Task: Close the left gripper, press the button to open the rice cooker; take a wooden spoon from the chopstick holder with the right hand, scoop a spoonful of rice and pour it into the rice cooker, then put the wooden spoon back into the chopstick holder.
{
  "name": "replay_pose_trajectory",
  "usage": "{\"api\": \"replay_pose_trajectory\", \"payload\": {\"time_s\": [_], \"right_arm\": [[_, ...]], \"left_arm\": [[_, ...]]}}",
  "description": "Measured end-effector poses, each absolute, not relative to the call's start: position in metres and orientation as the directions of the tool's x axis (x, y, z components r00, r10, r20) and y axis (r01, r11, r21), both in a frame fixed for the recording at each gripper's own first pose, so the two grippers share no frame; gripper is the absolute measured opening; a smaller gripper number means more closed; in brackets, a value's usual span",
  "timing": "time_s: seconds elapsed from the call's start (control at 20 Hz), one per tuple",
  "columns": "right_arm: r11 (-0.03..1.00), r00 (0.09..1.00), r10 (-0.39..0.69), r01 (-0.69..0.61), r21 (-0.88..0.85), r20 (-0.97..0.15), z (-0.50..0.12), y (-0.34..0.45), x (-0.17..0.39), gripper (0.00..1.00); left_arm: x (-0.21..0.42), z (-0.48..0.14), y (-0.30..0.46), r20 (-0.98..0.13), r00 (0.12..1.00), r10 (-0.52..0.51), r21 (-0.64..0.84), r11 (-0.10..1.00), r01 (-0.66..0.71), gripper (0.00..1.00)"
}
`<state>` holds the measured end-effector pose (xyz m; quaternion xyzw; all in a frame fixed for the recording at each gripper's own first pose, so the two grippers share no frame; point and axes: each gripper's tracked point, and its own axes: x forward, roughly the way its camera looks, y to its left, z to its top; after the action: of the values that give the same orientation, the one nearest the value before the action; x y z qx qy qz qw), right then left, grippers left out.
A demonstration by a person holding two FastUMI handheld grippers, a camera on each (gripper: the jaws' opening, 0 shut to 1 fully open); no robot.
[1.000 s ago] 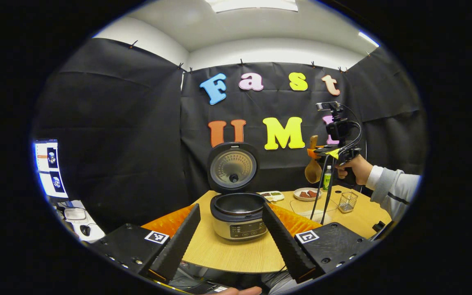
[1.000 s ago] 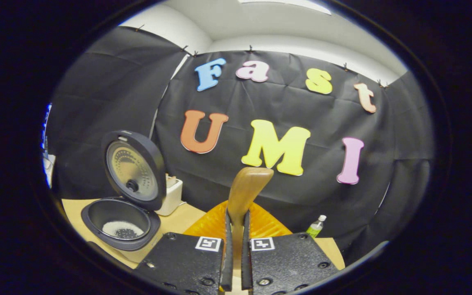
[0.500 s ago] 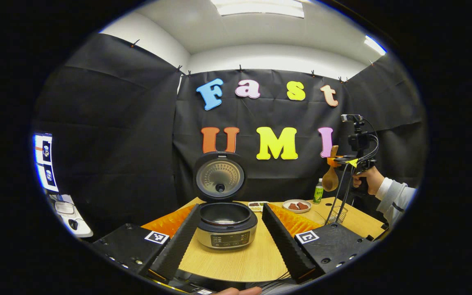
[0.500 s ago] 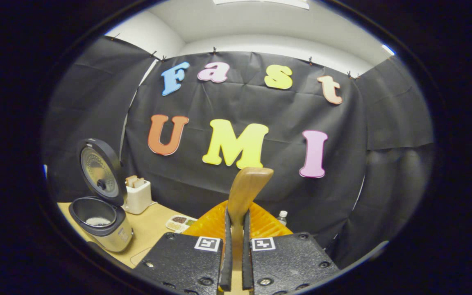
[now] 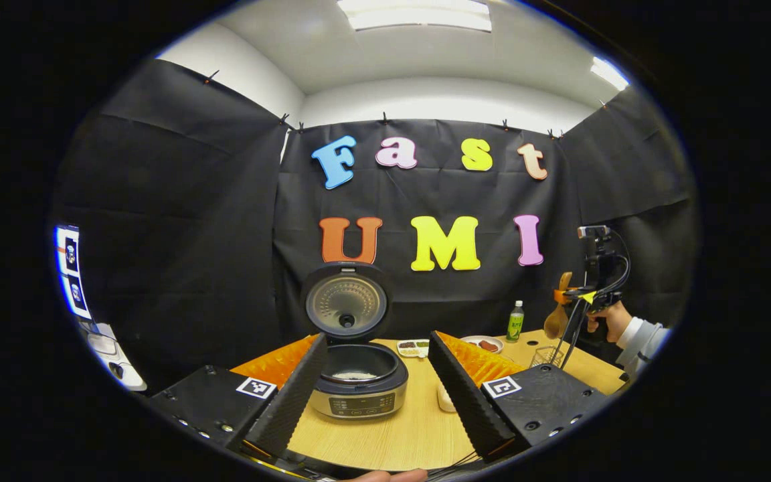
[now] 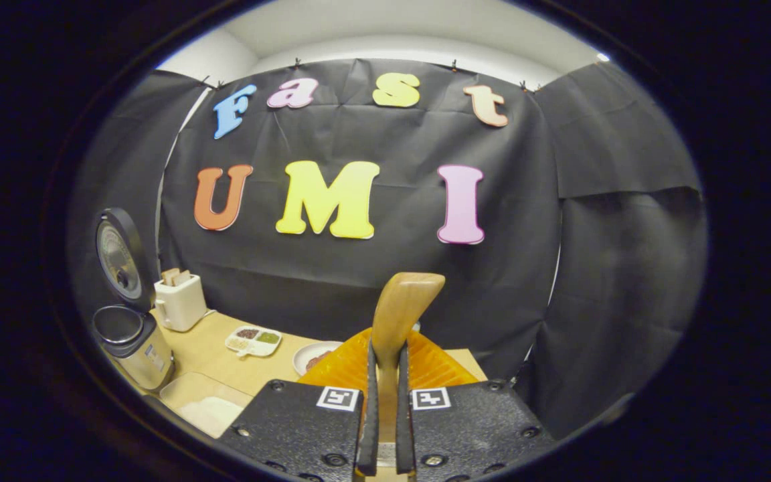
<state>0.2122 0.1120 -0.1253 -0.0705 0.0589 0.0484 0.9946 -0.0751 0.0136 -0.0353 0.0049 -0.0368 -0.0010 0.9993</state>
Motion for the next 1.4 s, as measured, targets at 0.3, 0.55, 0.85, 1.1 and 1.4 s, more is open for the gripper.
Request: {"api": "replay_pose_trajectory", "payload": {"time_s": [0.3,0.55,0.85,1.1,1.4], "right_arm": [[0.993,0.978,0.085,-0.098,-0.061,-0.188,-0.168,0.093,0.229,0.20],[0.997,0.983,0.050,-0.060,-0.051,-0.177,-0.174,0.078,0.241,0.46],[0.993,0.996,0.020,-0.030,-0.118,-0.085,-0.140,0.067,0.223,1.00],[0.994,0.992,0.096,-0.099,-0.039,-0.086,-0.119,0.090,0.190,1.00],[0.996,0.989,0.091,-0.091,0.007,-0.121,-0.078,0.109,0.137,1.00]], "left_arm": [[-0.059,-0.055,0.015,0.009,1.000,0.007,0.026,1.000,-0.008,0.96],[-0.042,-0.067,0.021,-0.026,0.999,0.020,0.007,1.000,-0.020,0.97],[-0.015,-0.056,0.028,-0.005,0.999,0.041,-0.003,0.999,-0.041,0.96],[0.008,-0.039,0.030,-0.005,0.999,0.032,-0.049,0.998,-0.033,0.96],[0.044,-0.024,0.049,-0.039,0.997,0.072,-0.059,0.996,-0.074,0.94]]}}
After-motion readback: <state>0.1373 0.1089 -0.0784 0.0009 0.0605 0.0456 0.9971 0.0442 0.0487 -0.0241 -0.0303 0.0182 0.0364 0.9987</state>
